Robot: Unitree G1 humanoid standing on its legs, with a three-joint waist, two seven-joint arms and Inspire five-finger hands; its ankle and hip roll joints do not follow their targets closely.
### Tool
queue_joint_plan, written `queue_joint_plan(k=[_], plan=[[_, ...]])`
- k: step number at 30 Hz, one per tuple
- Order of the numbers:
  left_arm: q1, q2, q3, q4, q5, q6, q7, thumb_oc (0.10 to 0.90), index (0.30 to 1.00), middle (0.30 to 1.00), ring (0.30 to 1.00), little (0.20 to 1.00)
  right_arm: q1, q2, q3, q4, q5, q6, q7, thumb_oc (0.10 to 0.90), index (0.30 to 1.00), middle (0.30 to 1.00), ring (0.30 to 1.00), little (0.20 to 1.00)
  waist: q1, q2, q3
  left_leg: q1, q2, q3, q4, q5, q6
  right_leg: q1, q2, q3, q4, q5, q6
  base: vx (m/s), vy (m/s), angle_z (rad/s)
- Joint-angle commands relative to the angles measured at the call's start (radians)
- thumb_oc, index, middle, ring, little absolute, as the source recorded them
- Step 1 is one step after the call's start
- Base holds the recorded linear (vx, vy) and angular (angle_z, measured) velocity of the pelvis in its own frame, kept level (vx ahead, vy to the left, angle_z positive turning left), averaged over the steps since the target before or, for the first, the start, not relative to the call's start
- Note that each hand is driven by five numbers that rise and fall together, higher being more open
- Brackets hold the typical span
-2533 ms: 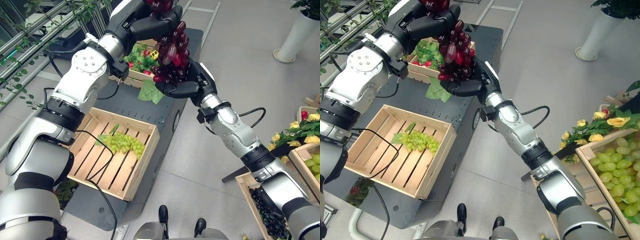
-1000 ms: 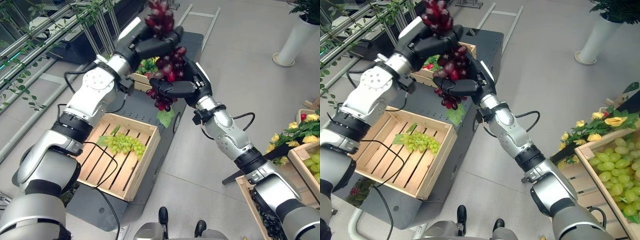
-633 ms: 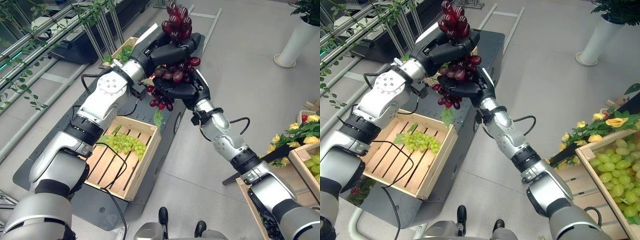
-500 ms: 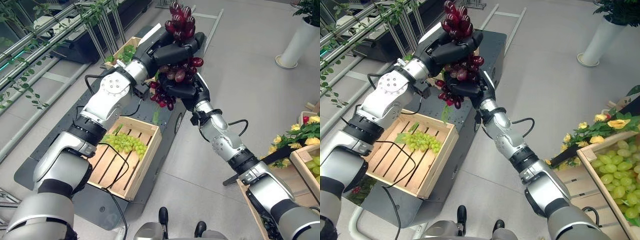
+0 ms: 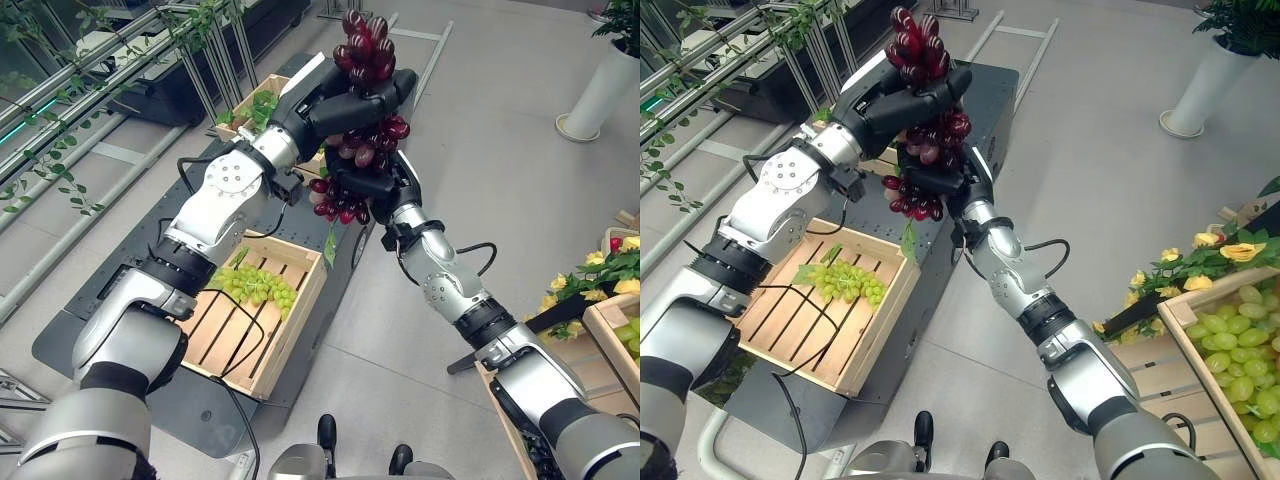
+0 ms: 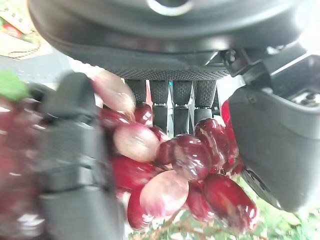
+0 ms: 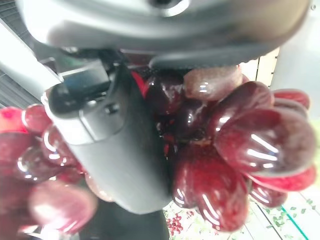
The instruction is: Pick up the fruits from the basket on one side to the basket on the other side
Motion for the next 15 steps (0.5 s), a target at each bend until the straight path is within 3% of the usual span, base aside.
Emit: queue_joint_plan(k=[1, 6, 15], plan=[[0.025, -0.088, 0.076, 0.124, -0.001, -0.071, 0.022, 0.800, 0.900, 0.900, 0.900, 0.900, -0.057, 0.087, -0.070, 0.020, 0.002, -0.182, 0.010, 0.400, 0.300, 0.300, 0.300, 0.300, 0.014, 0.005, -0.261, 0.039, -0.003, -0.045, -0.005, -0.133, -0.065, -0.022, 0.006, 0.004, 0.001, -0.013, -0.035, 0.00, 0.000, 0.00], [0.065, -0.062, 0.080, 0.179, 0.063, -0.071, 0.009, 0.800, 0.900, 0.900, 0.900, 0.900, -0.011, 0.075, -0.085, -0.008, 0.016, -0.174, 0.012, 0.400, 0.300, 0.300, 0.300, 0.300, 0.006, 0.008, -0.256, 0.040, -0.002, -0.040, -0.005, -0.133, -0.063, -0.024, 0.005, 0.009, 0.001, -0.011, -0.034, 0.00, 0.000, 0.00], [0.126, -0.015, 0.136, 0.254, 0.105, -0.145, 0.078, 0.800, 0.900, 0.900, 0.900, 0.900, 0.087, 0.048, -0.116, 0.020, 0.033, -0.176, 0.053, 0.400, 0.300, 0.300, 0.300, 0.300, -0.006, 0.009, -0.252, 0.043, 0.001, -0.025, -0.005, -0.133, -0.064, -0.025, 0.004, 0.016, 0.001, -0.007, -0.031, 0.00, 0.000, 0.00]])
